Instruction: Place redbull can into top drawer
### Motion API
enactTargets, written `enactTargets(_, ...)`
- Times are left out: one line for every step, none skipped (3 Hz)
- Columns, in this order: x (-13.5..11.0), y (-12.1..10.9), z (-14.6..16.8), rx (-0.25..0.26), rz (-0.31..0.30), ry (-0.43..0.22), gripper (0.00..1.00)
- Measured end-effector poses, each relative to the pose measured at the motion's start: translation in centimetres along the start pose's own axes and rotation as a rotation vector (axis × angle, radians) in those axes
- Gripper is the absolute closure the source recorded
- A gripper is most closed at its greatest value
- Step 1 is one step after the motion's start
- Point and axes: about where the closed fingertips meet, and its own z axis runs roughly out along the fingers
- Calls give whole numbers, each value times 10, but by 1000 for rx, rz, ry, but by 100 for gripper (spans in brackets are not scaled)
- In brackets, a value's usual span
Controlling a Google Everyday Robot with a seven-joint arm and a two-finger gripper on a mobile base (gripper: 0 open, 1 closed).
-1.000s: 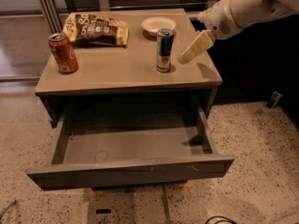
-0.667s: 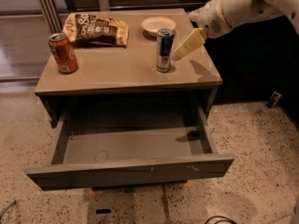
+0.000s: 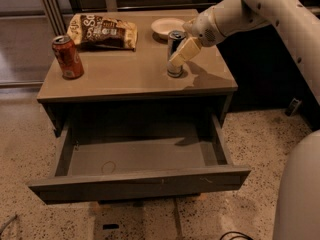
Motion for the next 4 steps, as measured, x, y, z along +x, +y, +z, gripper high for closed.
enactTargets(5,-7,8,4,5,8,0)
enactTargets(5,-7,8,4,5,8,19)
enactTargets(5,-7,8,4,5,8,42)
enactTargets(5,-7,8,4,5,8,65)
